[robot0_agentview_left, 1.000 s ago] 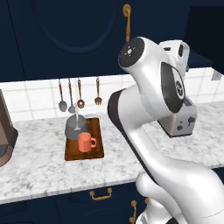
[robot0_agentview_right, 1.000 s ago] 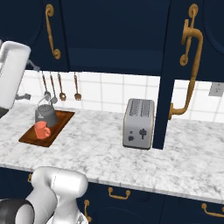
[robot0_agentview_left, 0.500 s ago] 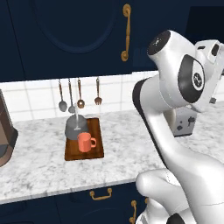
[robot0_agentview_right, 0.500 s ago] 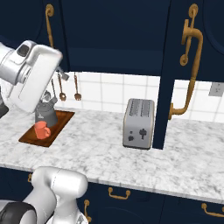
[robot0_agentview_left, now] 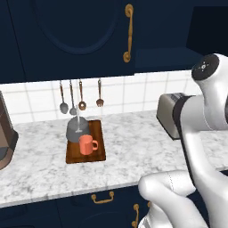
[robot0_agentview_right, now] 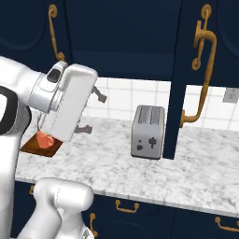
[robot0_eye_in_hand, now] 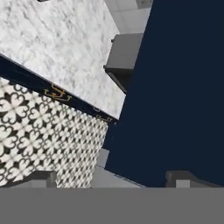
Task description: Pick the kettle from the counter and place it on the tray. Then pick the mug from the cabinet and place it on the tray. Then close the cabinet doors.
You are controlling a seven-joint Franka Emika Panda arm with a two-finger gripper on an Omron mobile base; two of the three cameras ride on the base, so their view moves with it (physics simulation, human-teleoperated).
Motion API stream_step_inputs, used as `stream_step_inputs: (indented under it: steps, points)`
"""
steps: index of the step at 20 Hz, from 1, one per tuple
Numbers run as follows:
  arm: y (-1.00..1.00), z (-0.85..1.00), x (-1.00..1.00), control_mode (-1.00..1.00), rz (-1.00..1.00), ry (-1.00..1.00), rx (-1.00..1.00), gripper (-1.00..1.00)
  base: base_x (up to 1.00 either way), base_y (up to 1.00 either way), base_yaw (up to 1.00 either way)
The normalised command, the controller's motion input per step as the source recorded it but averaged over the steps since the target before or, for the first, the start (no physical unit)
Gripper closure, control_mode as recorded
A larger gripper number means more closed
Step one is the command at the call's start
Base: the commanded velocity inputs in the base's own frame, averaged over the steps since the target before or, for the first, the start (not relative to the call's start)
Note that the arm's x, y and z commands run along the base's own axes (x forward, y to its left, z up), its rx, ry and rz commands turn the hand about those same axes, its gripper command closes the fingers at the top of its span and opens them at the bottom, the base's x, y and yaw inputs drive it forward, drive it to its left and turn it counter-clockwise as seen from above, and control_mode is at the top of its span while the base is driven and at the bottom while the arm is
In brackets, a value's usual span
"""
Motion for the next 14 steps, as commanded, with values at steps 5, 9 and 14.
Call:
stream_step_inputs:
  steps: [5,9,14]
  points:
    - [-0.64,-0.2,-0.46,-1.0,0.0,-0.12,-0.1,-1.0,0.0,0.0,0.0]
    - [-0.58,0.07,-0.72,-1.0,0.0,-0.16,-0.01,-1.0,0.0,0.0,0.0]
    - [-0.65,0.23,-0.57,-1.0,0.0,-0.09,0.0,-1.0,0.0,0.0,0.0]
